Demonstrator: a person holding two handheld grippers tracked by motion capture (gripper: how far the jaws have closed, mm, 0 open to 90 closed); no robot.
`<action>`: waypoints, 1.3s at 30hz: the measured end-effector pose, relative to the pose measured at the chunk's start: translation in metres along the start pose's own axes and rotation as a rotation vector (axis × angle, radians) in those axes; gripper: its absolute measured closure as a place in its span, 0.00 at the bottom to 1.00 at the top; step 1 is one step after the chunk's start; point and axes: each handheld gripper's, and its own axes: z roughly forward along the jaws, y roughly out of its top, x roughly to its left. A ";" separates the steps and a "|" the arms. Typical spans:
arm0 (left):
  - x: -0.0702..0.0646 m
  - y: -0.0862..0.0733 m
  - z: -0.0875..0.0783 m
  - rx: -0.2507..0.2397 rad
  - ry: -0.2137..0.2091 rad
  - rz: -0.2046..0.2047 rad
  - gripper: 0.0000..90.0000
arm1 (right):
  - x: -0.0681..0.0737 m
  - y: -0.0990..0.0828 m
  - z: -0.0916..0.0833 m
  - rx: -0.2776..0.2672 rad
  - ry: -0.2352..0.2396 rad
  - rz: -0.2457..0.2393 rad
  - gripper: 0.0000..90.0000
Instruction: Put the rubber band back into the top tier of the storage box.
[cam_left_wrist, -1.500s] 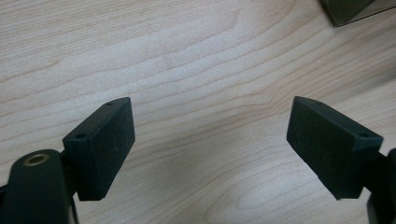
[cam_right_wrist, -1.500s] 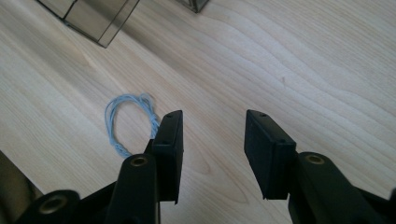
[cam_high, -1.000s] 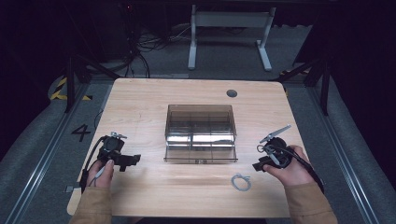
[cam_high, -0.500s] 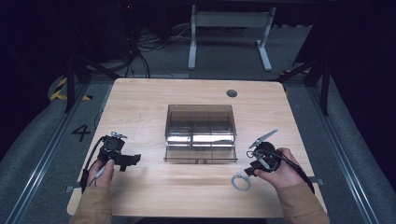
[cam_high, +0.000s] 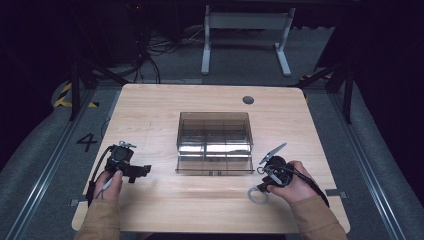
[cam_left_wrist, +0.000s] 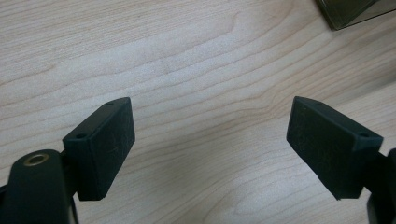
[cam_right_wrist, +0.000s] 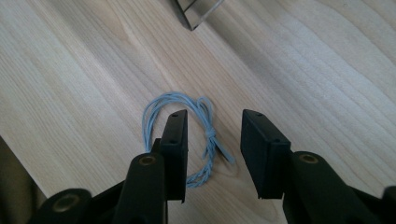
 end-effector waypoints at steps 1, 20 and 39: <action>0.000 0.000 0.000 0.000 0.000 0.000 0.18 | 0.000 0.000 0.000 0.000 0.000 0.000 0.71; 0.000 0.001 0.001 0.001 -0.004 -0.002 0.18 | 0.001 0.000 0.019 0.031 -0.003 -0.035 0.81; 0.000 0.002 0.002 0.000 -0.010 -0.005 0.18 | 0.004 0.000 0.020 0.058 -0.025 -0.049 0.96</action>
